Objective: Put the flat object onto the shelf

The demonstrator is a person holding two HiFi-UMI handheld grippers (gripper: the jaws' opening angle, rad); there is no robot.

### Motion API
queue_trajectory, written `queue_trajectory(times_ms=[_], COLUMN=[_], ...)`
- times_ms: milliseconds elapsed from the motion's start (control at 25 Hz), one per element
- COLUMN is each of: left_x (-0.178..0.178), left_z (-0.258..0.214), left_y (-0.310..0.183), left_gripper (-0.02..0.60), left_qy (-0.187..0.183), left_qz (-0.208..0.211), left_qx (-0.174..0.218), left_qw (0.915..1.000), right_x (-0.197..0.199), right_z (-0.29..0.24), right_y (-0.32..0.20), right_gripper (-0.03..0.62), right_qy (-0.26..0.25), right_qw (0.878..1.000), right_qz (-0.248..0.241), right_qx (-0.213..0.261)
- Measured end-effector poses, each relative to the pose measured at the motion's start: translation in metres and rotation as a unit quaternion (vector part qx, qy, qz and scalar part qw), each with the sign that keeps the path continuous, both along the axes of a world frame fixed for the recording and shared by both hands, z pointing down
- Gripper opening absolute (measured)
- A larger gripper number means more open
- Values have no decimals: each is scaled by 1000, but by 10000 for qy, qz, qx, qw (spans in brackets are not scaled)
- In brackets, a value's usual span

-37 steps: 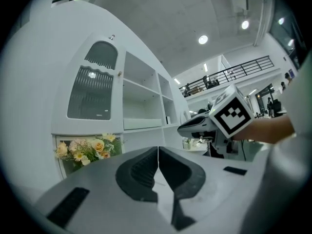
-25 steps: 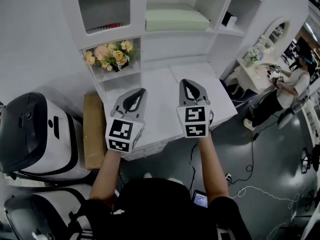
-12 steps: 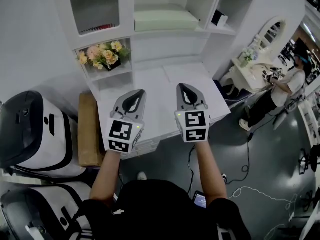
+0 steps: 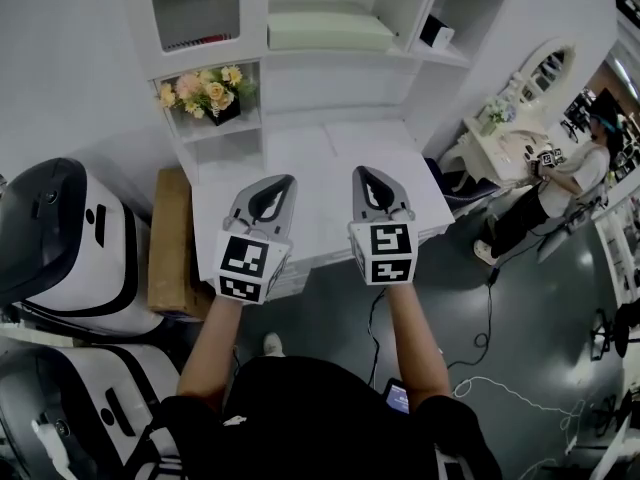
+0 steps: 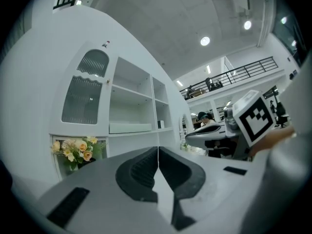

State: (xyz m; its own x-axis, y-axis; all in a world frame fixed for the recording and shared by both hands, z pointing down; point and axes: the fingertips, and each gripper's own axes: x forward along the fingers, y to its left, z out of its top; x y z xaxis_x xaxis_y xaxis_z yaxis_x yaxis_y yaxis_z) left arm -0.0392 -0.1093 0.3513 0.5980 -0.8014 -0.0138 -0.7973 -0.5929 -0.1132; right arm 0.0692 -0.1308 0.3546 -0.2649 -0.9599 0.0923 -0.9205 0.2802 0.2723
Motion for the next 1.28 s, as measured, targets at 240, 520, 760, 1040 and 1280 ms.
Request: queue_trajectory(times_ms=[240, 520, 760, 1040, 1280], left_x=[2, -3, -4, -8, -15], left_z=[8, 13, 9, 13, 15], left_y=[21, 40, 51, 57, 57], left_gripper=[6, 6, 6, 6, 6], left_qy=[-104, -223, -152, -297, -303], left_qz=[-86, -238, -310, -446, -563], left_qx=[-5, 9, 2, 32, 30], left_qw=[9999, 9995, 9994, 9986, 9980], right_x=[7, 11, 12, 12, 6], right_z=[4, 6, 7, 13, 17], right_y=[20, 39, 49, 52, 52], right_gripper=[2, 2, 2, 2, 2], right_qy=[-73, -177, -308, -272, -279], right_qw=[10000, 9998, 9994, 9994, 9992], right_qz=[-41, -82, -170, -214, -290], right_qx=[17, 42, 56, -9, -51])
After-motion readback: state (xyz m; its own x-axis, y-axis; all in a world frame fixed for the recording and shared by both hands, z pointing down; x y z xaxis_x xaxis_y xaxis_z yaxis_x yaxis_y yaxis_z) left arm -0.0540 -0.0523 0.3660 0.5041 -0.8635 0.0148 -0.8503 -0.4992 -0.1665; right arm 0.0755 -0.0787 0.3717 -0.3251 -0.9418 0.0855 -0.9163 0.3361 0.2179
